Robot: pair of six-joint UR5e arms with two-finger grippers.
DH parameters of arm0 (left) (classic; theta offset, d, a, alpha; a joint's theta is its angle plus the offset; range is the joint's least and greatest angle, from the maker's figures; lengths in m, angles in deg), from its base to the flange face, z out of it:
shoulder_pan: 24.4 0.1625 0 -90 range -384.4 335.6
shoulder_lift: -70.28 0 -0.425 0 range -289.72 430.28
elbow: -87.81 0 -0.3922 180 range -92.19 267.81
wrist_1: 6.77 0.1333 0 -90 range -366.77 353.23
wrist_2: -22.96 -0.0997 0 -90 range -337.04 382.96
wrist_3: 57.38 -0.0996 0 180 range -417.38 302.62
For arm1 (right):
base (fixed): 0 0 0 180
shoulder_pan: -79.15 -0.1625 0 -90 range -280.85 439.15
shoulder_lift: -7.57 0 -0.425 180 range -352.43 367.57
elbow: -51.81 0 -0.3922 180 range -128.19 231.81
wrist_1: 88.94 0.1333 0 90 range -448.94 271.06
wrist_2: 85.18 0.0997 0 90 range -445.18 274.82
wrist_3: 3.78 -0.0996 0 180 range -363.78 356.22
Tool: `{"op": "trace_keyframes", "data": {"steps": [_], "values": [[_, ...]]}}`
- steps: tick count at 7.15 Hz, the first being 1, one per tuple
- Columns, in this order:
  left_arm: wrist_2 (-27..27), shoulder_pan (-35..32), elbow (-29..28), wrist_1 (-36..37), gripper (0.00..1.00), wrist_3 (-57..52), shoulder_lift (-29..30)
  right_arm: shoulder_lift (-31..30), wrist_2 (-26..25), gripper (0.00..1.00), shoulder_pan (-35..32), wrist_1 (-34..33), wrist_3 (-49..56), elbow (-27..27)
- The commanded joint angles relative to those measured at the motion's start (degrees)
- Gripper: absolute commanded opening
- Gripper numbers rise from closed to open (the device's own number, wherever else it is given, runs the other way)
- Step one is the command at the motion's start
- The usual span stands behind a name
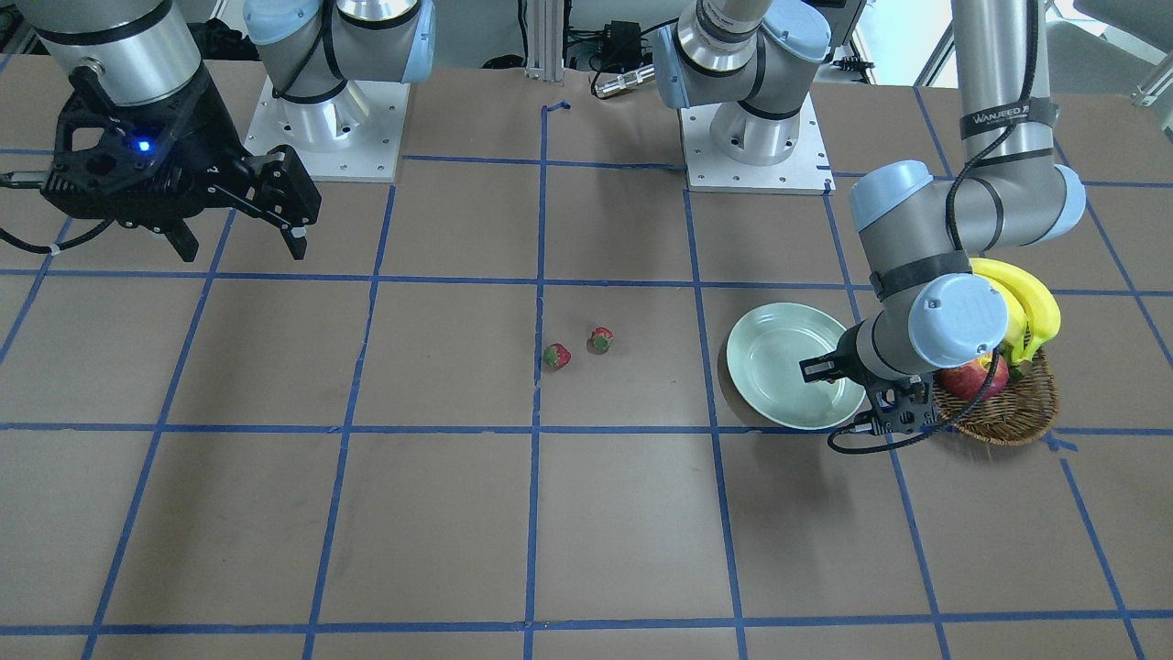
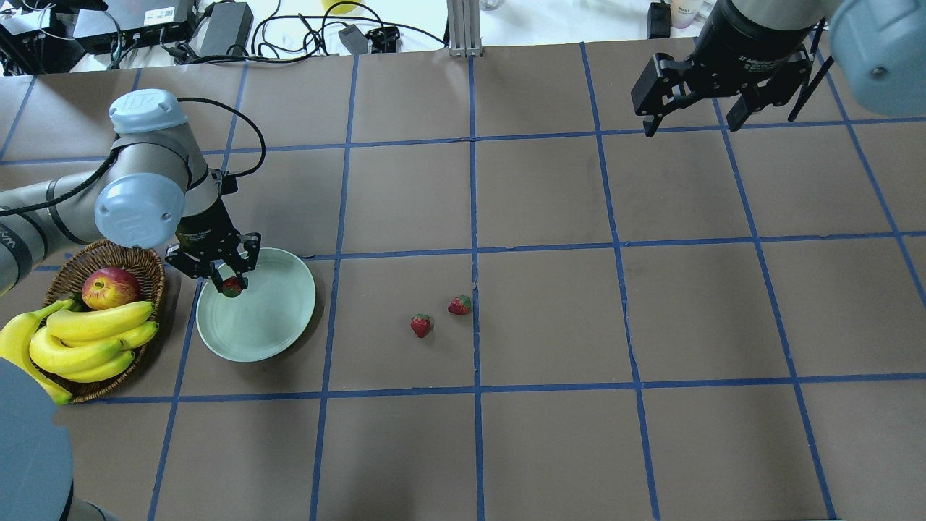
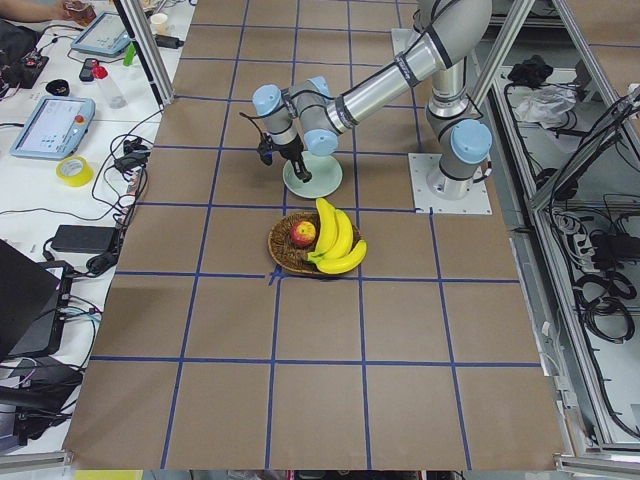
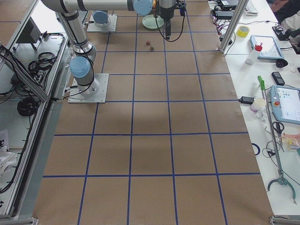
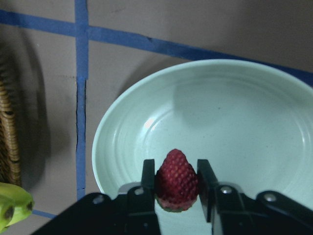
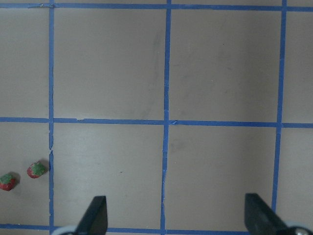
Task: Collect all strawberries into plate
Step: 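Move the left gripper over the plate and release the strawberry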
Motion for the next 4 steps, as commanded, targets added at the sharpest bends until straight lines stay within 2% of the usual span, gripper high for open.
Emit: {"op": "trace_keyframes", "data": {"steps": [1, 2, 3, 4], "values": [[0.26, -0.01, -0.35, 0.39, 1.00, -0.10, -0.47, -0.03, -0.09, 1.00, 0.00, -0.02, 0.00, 0.00], [1.82, -0.62, -1.31, 0.48, 1.00, -0.28, -1.69, -0.03, -0.09, 1.00, 0.00, -0.02, 0.00, 0.00], [8.36, -1.84, -2.97, -0.13, 1.00, 0.68, -2.75, 0.06, -0.01, 1.00, 0.00, -0.02, 0.00, 0.00], [10.87, -4.99, -3.42, 0.21, 1.00, 0.77, -3.37, -0.03, 0.08, 1.00, 0.00, -0.02, 0.09, 0.00]]}}
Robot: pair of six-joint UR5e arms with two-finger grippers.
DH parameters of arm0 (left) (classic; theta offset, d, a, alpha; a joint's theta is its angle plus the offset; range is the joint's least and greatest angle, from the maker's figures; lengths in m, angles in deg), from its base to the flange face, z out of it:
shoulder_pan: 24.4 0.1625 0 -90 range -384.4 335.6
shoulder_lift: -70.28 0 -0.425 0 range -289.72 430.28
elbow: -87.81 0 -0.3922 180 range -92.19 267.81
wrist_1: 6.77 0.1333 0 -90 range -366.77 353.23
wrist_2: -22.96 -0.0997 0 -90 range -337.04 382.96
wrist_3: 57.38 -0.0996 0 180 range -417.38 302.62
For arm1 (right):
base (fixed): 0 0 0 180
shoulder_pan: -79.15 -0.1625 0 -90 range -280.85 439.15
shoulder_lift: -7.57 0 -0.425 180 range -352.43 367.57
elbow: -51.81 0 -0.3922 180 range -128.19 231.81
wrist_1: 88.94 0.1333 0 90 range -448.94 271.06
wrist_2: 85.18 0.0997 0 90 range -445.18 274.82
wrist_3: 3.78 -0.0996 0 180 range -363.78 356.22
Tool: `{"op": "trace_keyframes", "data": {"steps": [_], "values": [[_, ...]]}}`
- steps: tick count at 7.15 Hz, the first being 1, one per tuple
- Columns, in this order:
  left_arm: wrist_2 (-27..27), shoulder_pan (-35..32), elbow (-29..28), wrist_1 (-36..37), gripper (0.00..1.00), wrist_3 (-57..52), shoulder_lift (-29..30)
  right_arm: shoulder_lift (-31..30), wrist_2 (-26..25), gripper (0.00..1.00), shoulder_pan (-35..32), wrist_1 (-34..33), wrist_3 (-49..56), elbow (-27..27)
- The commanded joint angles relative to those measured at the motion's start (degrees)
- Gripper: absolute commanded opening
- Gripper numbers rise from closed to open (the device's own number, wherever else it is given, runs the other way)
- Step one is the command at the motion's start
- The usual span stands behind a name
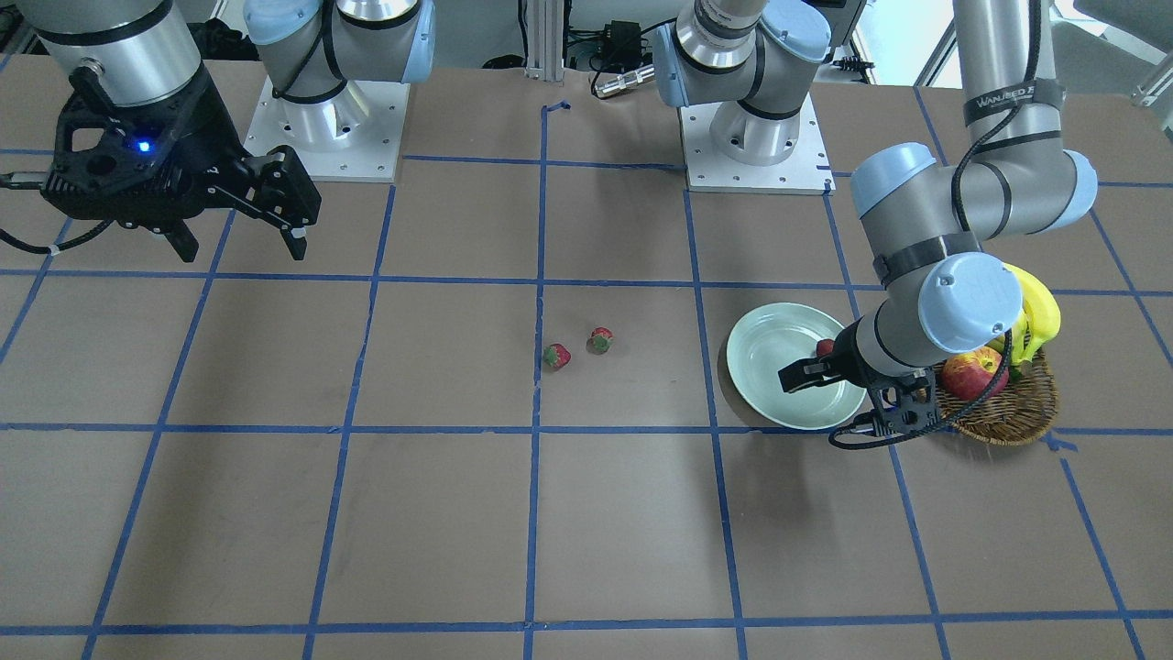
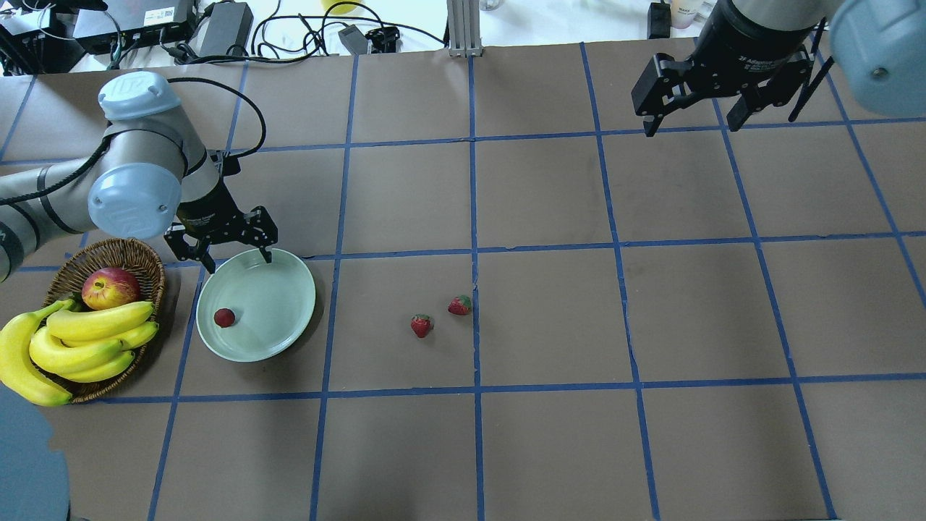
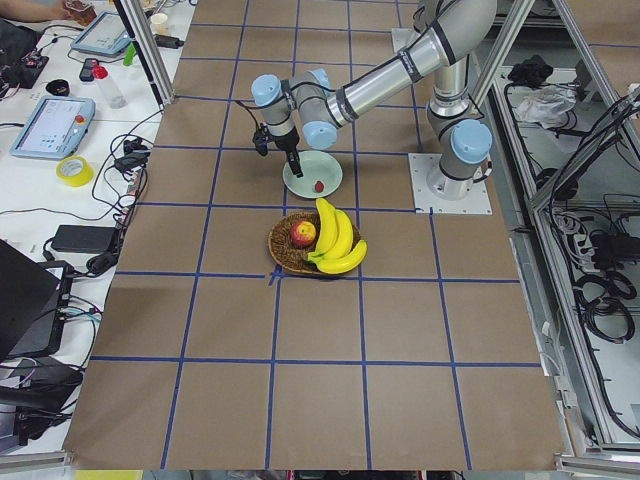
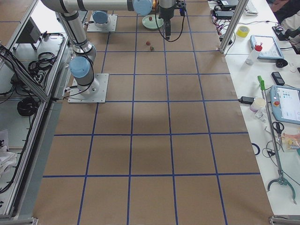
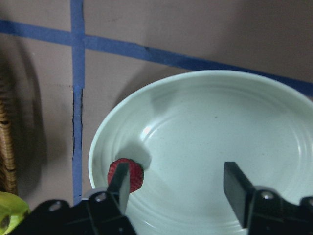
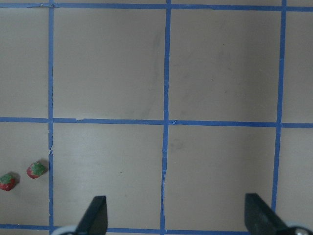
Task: Collect all strawberries into plate
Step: 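Reach the left gripper to the next strawberry and grasp it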
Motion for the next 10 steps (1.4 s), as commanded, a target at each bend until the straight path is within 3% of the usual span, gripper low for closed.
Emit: {"op": "trace_keyframes", "data": {"steps": [1, 2, 4, 6, 7, 10], "values": [[4.32, -7.49, -1.13, 0.33, 1.00, 1.41, -1.62, -0.02, 0.18, 1.00, 0.00, 0.08, 0.07, 0.00], [4.75, -12.33, -1.05, 0.86, 1.00, 7.51, -1.46, -0.02, 0.45, 1.00, 0.00, 0.08, 0.16, 0.00], [10.98, -19.03, 1.23, 5.94, 1.00, 14.60, -0.15, -0.02, 0.45, 1.00, 0.00, 0.08, 0.07, 0.00], [10.82, -25.18, 8.58, 17.67, 1.00, 14.78, 0.74, -0.02, 0.45, 1.00, 0.00, 0.08, 0.07, 0.00], [10.91, -25.38, 11.23, 21.04, 1.00, 14.61, 0.83, -0.02, 0.45, 1.00, 0.00, 0.08, 0.07, 0.00], [10.03, -25.91, 12.22, 20.81, 1.00, 12.24, 0.65, -0.02, 0.45, 1.00, 0.00, 0.08, -0.11, 0.00]]}}
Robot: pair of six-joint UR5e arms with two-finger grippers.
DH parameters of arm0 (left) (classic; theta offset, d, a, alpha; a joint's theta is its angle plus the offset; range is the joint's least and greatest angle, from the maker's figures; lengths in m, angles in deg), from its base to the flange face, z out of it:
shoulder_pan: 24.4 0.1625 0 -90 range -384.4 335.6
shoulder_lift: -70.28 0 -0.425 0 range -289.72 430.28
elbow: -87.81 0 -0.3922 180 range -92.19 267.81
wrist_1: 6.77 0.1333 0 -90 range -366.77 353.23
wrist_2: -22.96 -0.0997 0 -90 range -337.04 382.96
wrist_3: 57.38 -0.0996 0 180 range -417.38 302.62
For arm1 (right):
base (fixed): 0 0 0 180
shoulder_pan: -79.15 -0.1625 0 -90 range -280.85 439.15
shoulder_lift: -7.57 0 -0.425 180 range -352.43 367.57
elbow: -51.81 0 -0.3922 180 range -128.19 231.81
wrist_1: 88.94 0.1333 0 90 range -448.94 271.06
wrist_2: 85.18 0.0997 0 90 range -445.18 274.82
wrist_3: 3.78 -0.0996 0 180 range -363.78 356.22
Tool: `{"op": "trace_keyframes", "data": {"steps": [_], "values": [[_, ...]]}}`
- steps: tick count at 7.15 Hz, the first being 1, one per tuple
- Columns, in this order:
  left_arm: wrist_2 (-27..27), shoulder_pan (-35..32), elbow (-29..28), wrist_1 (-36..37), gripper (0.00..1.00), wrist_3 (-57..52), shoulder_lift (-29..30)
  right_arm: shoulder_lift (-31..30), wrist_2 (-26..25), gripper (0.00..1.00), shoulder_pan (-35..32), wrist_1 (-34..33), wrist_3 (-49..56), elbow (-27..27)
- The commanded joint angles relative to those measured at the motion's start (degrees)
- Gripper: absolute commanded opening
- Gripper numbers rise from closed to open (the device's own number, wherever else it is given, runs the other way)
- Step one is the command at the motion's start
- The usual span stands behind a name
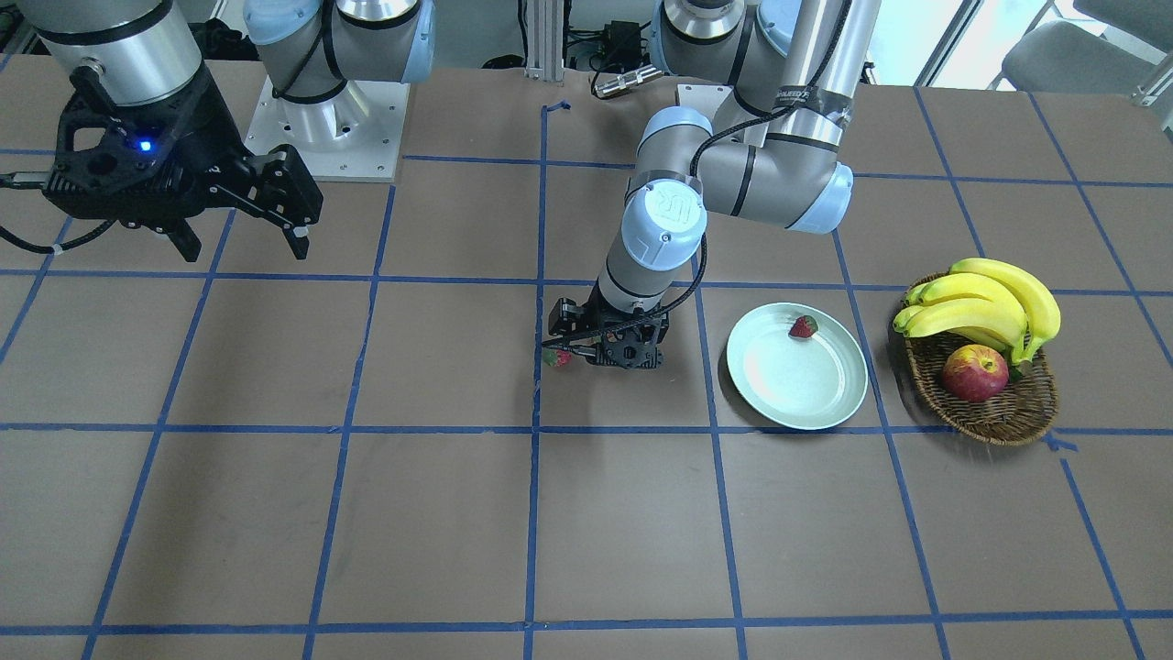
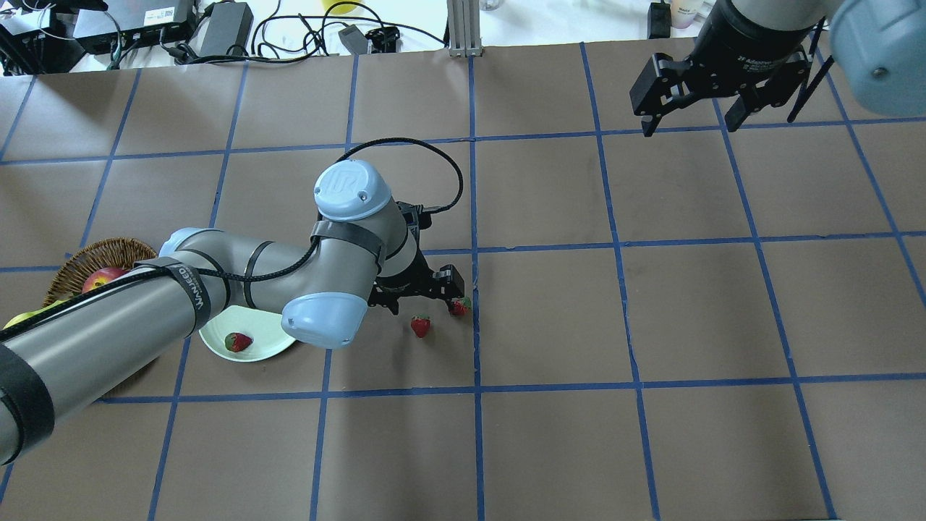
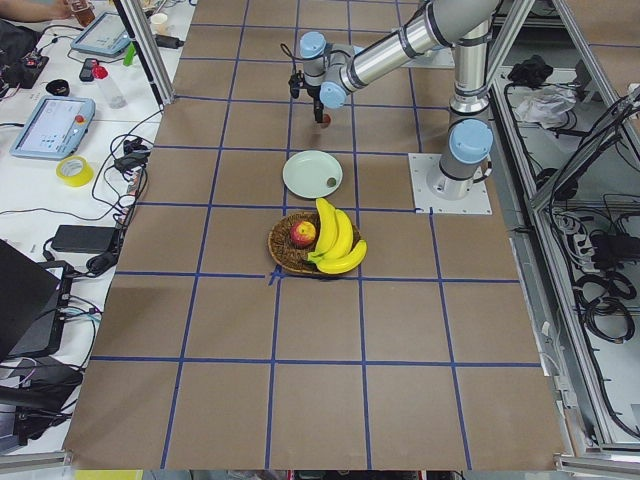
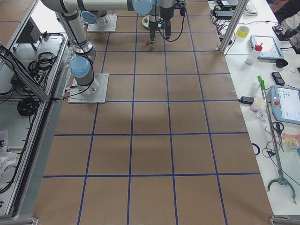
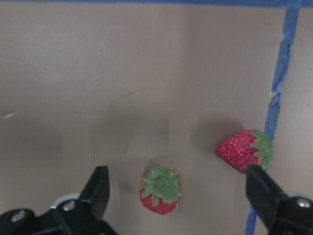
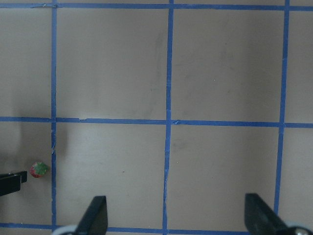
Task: Collect all strawberries into plate
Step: 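Carry the strawberry into the plate and open the left gripper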
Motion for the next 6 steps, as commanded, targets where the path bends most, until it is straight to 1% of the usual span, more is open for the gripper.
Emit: {"op": "trace_keyframes", "data": {"steps": [1, 2, 3, 4, 6], "values": [[-0.77, -0.14, 1.78, 0.07, 1.00, -2.41, -0.05, 0.00, 0.00, 1.00, 0.00, 0.00, -0.04, 0.00], [-1.12, -0.14, 2.32, 0.07, 0.73, -2.77, -0.13, 0.00, 0.00, 1.00, 0.00, 0.00, -0.04, 0.00], [-0.95, -0.14, 2.15, 0.07, 0.21, -2.34, -0.05, 0.00, 0.00, 1.00, 0.00, 0.00, -0.04, 0.00], [-1.12, -0.14, 2.15, 0.07, 0.00, -1.81, -0.05, 0.00, 0.00, 1.00, 0.00, -0.09, -0.04, 0.00], [-1.56, 0.56, 0.32, -0.10, 0.00, -1.72, -1.79, 0.00, 0.00, 1.00, 0.00, 0.00, -0.13, 0.00]]}}
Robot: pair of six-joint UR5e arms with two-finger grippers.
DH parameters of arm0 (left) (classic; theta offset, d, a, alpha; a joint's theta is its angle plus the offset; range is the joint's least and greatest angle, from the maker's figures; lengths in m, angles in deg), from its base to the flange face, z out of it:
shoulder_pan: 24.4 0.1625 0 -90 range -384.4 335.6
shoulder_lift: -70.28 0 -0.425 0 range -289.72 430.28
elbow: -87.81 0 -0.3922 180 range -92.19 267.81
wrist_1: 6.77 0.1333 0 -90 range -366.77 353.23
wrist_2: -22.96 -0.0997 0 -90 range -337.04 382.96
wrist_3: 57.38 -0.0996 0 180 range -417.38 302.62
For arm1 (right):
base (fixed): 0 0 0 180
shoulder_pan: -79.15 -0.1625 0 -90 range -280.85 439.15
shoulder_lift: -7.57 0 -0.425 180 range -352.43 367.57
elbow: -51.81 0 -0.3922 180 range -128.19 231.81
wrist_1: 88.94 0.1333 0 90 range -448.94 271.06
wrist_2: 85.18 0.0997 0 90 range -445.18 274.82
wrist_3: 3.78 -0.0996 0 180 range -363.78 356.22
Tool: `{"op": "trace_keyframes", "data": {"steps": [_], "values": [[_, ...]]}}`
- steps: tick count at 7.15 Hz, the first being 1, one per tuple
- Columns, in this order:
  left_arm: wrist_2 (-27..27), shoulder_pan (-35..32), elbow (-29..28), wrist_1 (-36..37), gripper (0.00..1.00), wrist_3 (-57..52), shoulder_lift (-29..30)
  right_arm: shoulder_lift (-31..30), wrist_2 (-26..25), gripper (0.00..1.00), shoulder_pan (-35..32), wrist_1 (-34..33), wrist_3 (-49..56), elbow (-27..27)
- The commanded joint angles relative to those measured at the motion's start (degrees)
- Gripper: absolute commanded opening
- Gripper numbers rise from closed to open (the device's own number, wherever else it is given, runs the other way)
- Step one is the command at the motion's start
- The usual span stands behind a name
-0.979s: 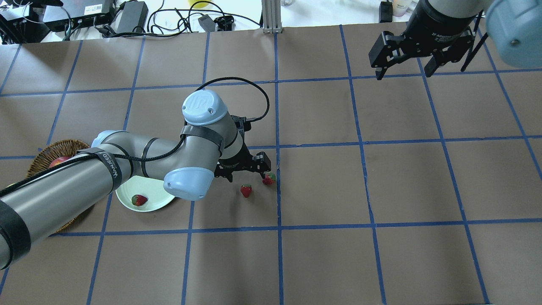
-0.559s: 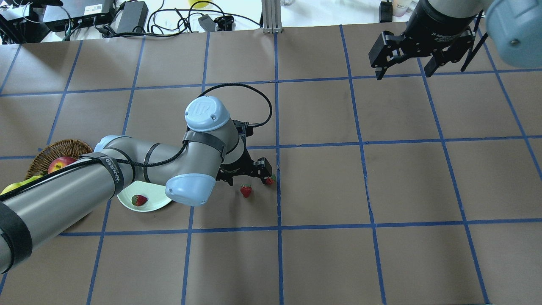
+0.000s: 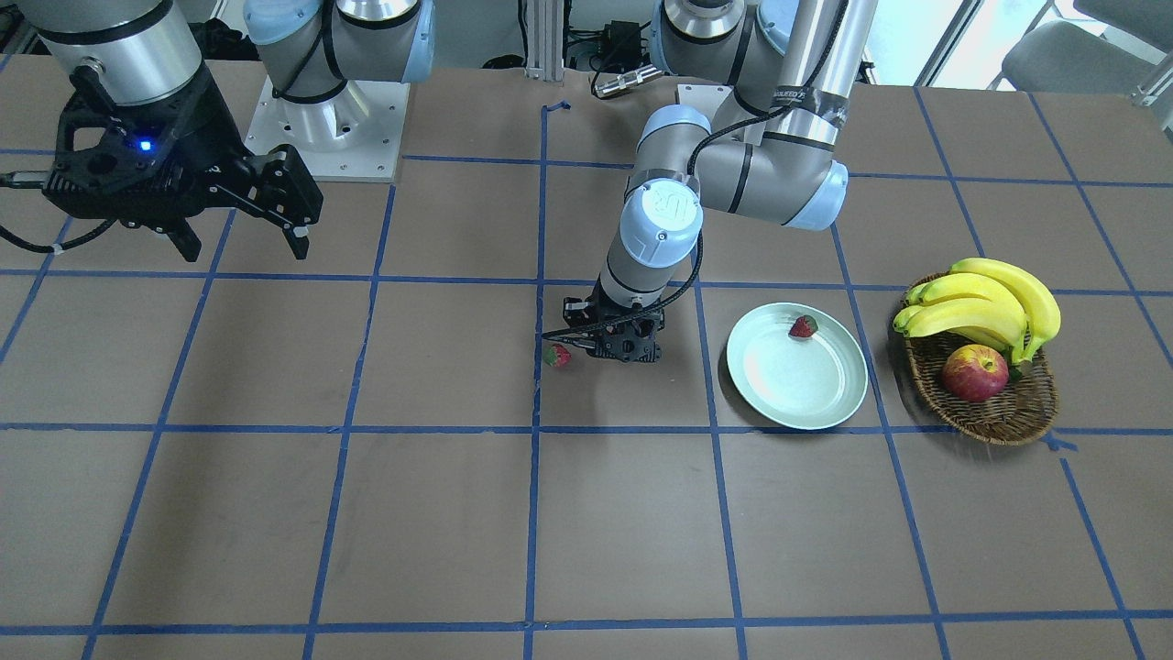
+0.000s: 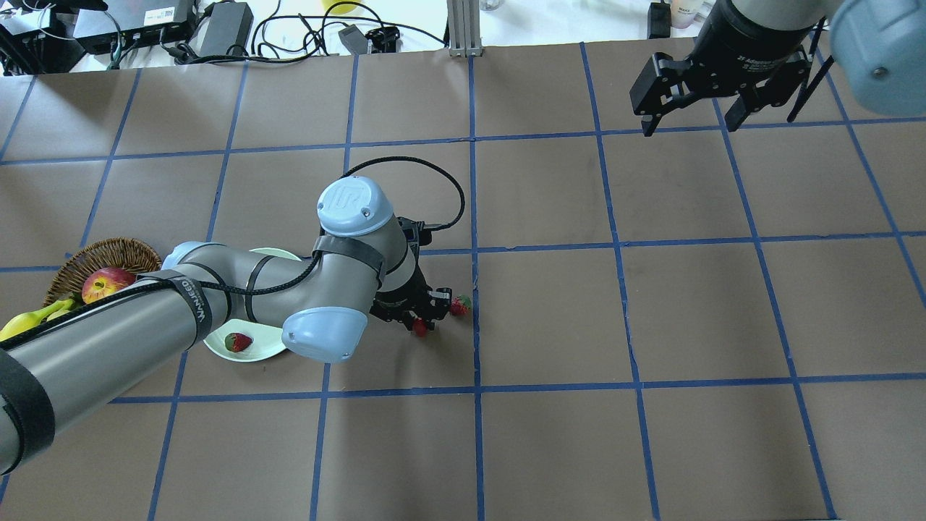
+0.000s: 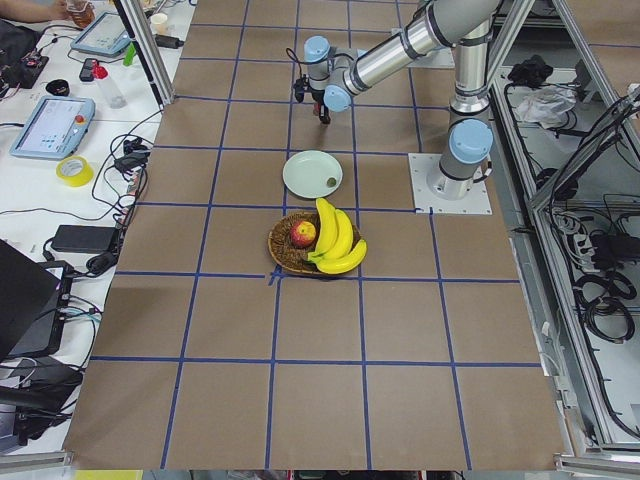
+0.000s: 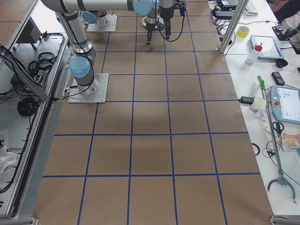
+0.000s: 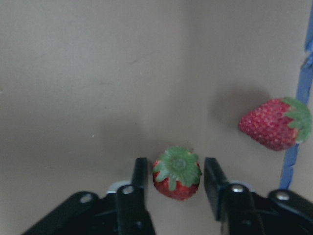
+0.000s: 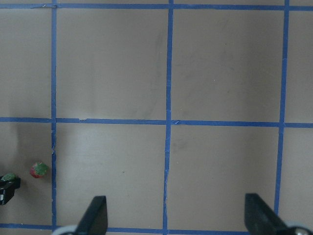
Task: Collect all strawberries into plate
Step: 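Carry the strawberry into the plate and open the left gripper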
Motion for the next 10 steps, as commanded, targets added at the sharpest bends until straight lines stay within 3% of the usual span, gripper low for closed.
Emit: {"op": "trace_keyframes", "data": {"steps": [1, 2, 3, 6, 8, 10], "values": [[-3.00, 2.15, -4.42, -4.16, 0.00, -0.55, -2.05, 0.00, 0.00, 1.00, 0.00, -0.07, -0.03, 0.00], [-6.85, 6.08, -8.80, -10.12, 0.00, -2.12, -2.67, 0.00, 0.00, 1.00, 0.00, -0.07, -0.03, 0.00], [-7.33, 10.73, -12.06, -16.27, 0.00, -9.54, -2.94, 0.00, 0.00, 1.00, 0.00, -0.07, -0.03, 0.00], [-9.60, 24.01, -11.58, -18.18, 0.00, -20.64, -2.24, 0.00, -0.09, 1.00, 0.00, 0.02, -0.03, 0.00], [-9.53, 26.42, -8.42, -18.44, 0.00, -22.18, -1.27, 0.00, -0.09, 1.00, 0.00, -0.07, -0.03, 0.00], [-9.88, 26.60, -8.32, -18.44, 0.99, -22.27, -1.27, 0.00, 0.00, 1.00, 0.00, 0.02, 0.06, 0.00]]}}
